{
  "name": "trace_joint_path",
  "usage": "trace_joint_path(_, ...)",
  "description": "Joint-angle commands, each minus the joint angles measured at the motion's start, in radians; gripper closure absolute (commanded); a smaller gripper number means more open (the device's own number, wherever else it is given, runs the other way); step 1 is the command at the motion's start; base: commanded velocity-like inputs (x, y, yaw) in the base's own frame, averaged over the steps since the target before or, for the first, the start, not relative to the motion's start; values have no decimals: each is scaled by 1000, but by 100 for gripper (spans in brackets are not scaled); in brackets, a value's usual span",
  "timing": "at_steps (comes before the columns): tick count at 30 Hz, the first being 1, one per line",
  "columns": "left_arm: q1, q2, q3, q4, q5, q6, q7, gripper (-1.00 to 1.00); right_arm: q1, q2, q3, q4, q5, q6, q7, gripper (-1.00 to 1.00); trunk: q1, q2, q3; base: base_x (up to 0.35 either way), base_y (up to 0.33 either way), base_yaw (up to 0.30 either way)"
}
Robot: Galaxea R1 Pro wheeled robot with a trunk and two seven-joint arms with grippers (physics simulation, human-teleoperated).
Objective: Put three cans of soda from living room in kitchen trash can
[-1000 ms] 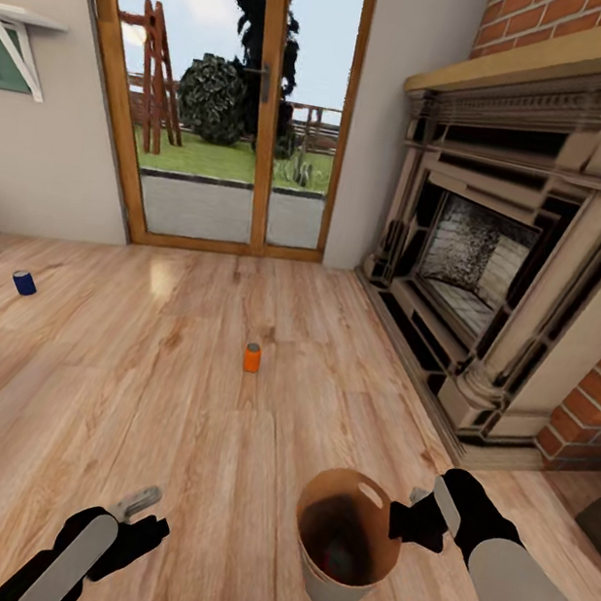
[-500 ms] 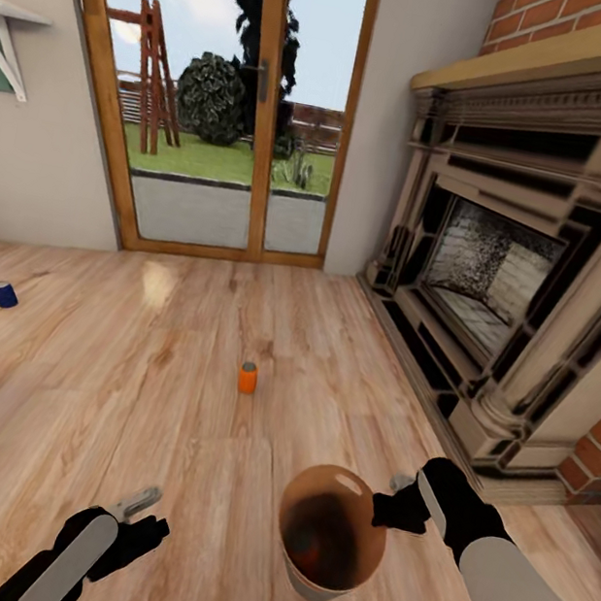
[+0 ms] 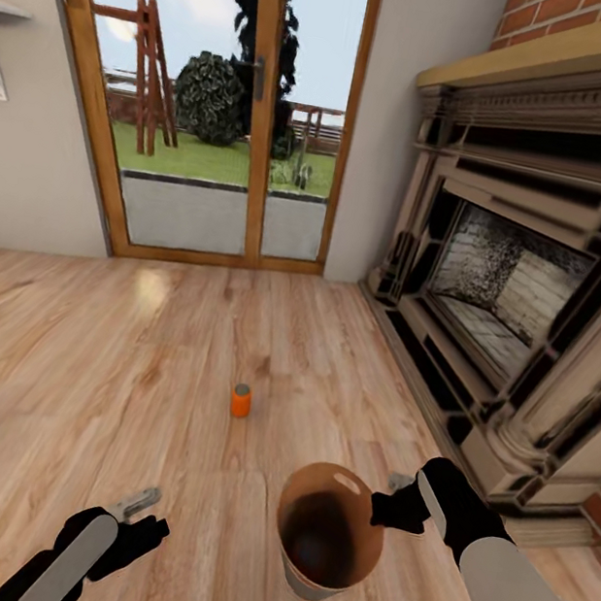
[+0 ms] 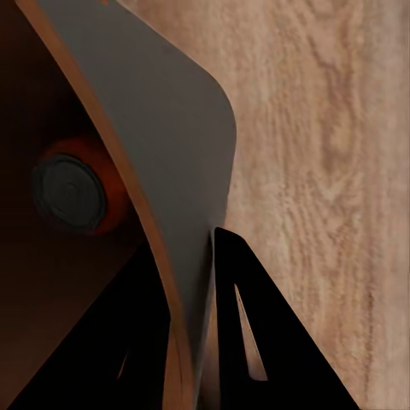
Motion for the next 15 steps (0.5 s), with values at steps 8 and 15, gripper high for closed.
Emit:
trace_joint_path(8, 0, -2, -1, -1, 0, 0, -1, -100, -1, 0, 0, 1, -22, 3, 6, 100, 0, 0, 0, 344, 0, 0)
trace_joint_path(15, 0, -1, -69, -57, -1, 0, 11, -100, 0, -1, -5, 0, -24, 3, 8, 100, 0, 0, 0, 344, 0, 0)
